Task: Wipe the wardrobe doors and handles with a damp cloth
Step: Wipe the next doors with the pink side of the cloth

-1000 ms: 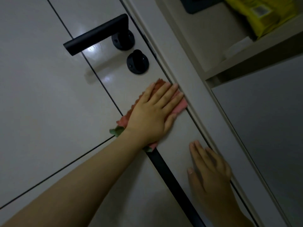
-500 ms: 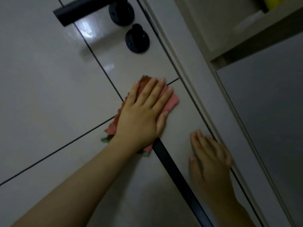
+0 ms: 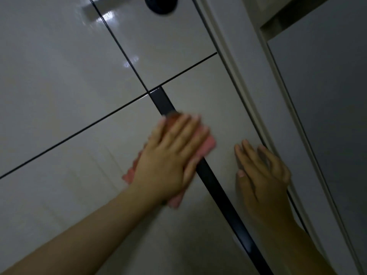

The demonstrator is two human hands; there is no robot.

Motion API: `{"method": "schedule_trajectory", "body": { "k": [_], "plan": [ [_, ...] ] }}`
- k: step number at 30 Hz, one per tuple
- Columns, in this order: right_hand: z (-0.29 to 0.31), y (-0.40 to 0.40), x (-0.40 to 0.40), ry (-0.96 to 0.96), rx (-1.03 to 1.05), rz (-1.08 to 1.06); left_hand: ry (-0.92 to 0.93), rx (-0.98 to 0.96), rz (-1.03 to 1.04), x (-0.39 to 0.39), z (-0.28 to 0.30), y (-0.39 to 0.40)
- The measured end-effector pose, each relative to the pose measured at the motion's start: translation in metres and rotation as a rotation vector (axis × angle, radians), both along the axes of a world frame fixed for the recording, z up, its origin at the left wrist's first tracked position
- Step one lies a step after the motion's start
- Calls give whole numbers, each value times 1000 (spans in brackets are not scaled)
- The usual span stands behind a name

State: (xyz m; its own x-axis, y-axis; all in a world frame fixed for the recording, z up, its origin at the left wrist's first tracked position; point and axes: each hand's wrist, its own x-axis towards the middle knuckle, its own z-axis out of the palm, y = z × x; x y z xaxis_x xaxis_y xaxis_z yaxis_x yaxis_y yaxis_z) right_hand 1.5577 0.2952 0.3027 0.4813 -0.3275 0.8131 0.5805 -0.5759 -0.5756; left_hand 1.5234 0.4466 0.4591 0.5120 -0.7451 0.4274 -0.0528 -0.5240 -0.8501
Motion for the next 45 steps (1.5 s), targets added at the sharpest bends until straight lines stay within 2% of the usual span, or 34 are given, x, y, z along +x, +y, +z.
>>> {"method": "schedule_trajectory", "body": {
  "k": [4, 6, 9, 11, 15, 19, 22, 24, 27, 30, 33, 36, 40, 42, 45],
  "plan": [
    [-2, -1, 2, -31, 22, 33, -113, -180, 3, 19, 7, -30],
    [-9, -2, 2, -47, 37, 54, -73, -121, 11, 24, -19, -31],
    [-21, -2, 3, -75, 48, 39, 67, 65, 36, 18, -62, -25],
    [-28, 2, 0, -52, 118, -6, 121, 101, 41, 11, -73, -16],
    [-39, 9, -1, 26, 176, -87, 67, 42, -24, 12, -52, -17],
    [-44, 4, 4, -24, 259, -79, -46, -75, -35, 38, -17, -60],
    [-45, -4, 9, -69, 401, -108, -76, -145, -7, 49, -29, -76],
    [-49, -8, 12, -75, 447, -125, -37, -80, -10, 50, -58, -73],
    [-60, -12, 14, -80, 426, -110, 120, 148, 18, 41, -106, -61],
    [-65, -16, 12, -55, 401, -89, 225, 214, 46, 30, -127, -42],
    [-67, -22, 8, -44, 315, -58, 194, 183, -17, 30, -104, -42],
    [-71, -28, 8, -48, 244, -36, 23, -28, -49, 39, -70, -67],
    [-77, -24, 11, -63, 218, -12, -78, -129, -35, 50, -70, -83],
    [-81, -22, 9, -59, 233, -4, -47, -109, -26, 51, -84, -82],
    [-88, -17, 2, -57, 251, -26, 98, 82, -1, 42, -124, -68]
  ]
}}
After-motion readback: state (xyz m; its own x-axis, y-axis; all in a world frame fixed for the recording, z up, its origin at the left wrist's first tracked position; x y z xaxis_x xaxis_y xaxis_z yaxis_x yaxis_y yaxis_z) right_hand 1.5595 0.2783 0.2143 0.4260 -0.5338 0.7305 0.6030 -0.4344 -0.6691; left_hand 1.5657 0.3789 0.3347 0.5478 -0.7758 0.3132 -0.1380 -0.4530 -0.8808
